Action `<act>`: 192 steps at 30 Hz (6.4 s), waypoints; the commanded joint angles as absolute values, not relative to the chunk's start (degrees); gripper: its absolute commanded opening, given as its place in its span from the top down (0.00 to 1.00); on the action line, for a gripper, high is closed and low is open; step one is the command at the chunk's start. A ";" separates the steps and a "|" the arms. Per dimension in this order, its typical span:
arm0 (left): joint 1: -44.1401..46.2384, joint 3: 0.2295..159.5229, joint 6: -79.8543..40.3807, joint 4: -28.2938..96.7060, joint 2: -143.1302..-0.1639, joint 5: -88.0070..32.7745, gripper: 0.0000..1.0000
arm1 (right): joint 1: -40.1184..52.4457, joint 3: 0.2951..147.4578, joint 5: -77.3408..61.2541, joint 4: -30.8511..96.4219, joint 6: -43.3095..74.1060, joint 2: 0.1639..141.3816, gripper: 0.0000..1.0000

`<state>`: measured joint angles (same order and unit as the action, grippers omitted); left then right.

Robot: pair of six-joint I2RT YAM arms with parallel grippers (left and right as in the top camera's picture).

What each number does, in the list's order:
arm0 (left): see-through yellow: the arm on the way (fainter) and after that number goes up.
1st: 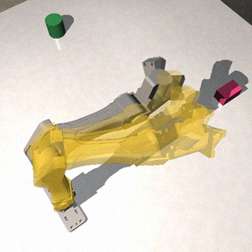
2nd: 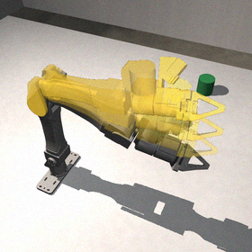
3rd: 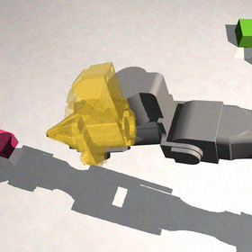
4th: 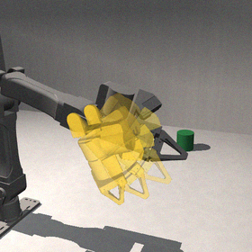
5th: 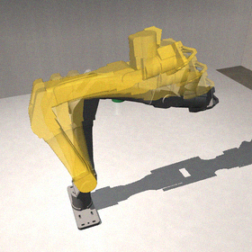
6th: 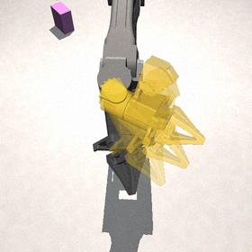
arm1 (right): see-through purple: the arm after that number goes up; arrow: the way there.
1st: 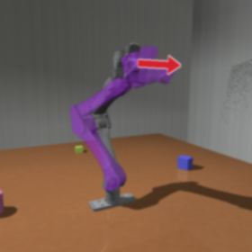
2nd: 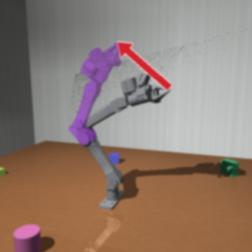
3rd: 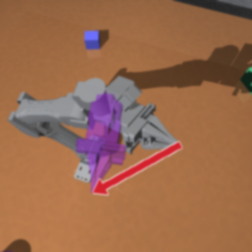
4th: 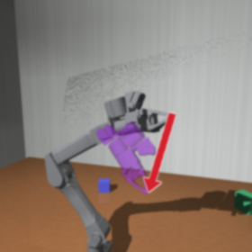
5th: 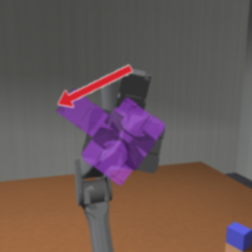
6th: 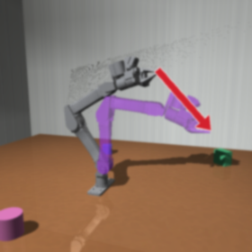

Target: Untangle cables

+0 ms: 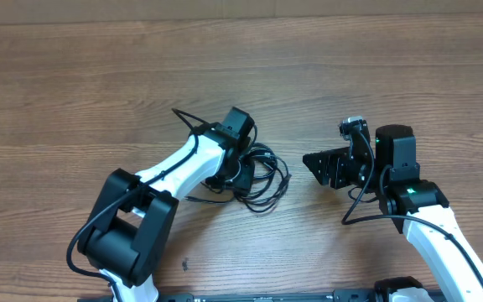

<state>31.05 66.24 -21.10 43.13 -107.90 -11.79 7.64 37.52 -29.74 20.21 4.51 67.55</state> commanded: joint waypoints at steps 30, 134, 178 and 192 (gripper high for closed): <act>32.25 80.53 20.69 43.46 -95.57 9.54 0.96 | 7.79 38.70 -28.95 19.81 4.69 66.87 0.33; 32.27 80.51 29.52 31.68 -92.90 -6.85 0.96 | 7.81 38.70 -46.48 10.55 10.00 66.87 0.30; 38.72 80.47 29.08 32.95 -94.39 -0.47 0.96 | 7.81 38.70 -51.75 7.55 10.00 66.87 0.28; 40.75 80.47 29.12 33.34 -94.39 -11.22 0.96 | 7.81 38.70 -51.05 7.60 10.00 66.87 0.28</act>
